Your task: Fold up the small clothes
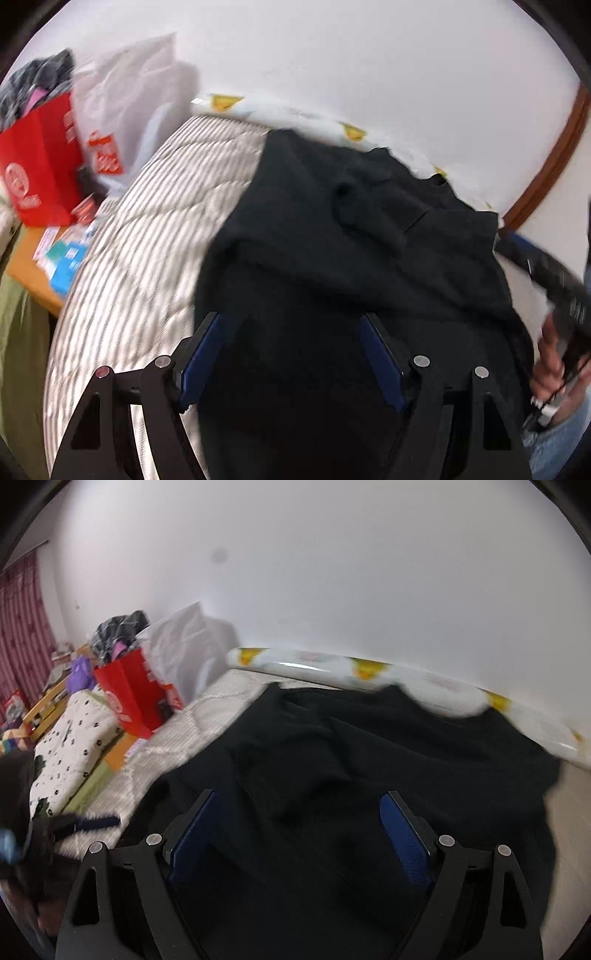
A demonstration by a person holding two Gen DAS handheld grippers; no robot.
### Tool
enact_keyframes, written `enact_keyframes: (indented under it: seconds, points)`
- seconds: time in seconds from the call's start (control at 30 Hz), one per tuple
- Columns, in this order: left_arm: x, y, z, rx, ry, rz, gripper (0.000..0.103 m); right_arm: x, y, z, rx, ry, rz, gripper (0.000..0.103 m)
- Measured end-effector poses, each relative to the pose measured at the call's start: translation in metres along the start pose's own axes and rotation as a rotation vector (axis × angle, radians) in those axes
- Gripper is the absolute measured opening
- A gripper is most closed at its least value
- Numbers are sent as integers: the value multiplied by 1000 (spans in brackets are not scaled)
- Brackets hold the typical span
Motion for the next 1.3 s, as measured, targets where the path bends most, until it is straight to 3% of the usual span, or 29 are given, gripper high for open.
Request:
enact_keyframes:
  seconds: [0.2, 0.3, 0.47, 0.67, 0.7, 0.73, 0.8, 0.93, 1.17, 1.3]
  points:
    - [32, 23, -46, 12, 91, -11, 73, -57, -31, -90, -254, 23, 56, 87]
    - [42, 39, -74, 23, 147, -8, 73, -84, -33, -119, -284, 83, 92, 86]
    - [50, 73, -105, 172, 256, -27, 73, -106, -37, -147, -291, 158, 92, 86]
    - [47, 105, -109, 352, 345, -2, 73, -124, -25, -167, -357, 151, 142, 86]
    - [48, 107, -107, 369, 340, 0, 67, -125, -21, -170, -384, 143, 152, 86]
    - [50, 107, -106, 380, 331, -7, 51, -127, -21, -172, -401, 136, 157, 85]
    - [58, 100, -99, 383, 310, -22, 37, -129, -15, -171, -420, 111, 170, 82]
    - [81, 62, -66, 287, 135, -74, 28, -131, -18, -172, -431, 103, 169, 78]
    - [96, 9, 12, 282, -10, -131, 30, -126, -22, -174, -428, 116, 164, 78]
    - [87, 9, 35, 240, -50, -108, 55, -122, -27, -168, -429, 88, 154, 78]
Point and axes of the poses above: each gripper's, at about its wrist camera, not at the fingertips, and y roughly the way its jaws point, z to its left, x to its top, the point moved 8 cm from there along y, roughly the way its jaws point, and after that the axes turned 2 degrees about z, right-handed, at the moved point
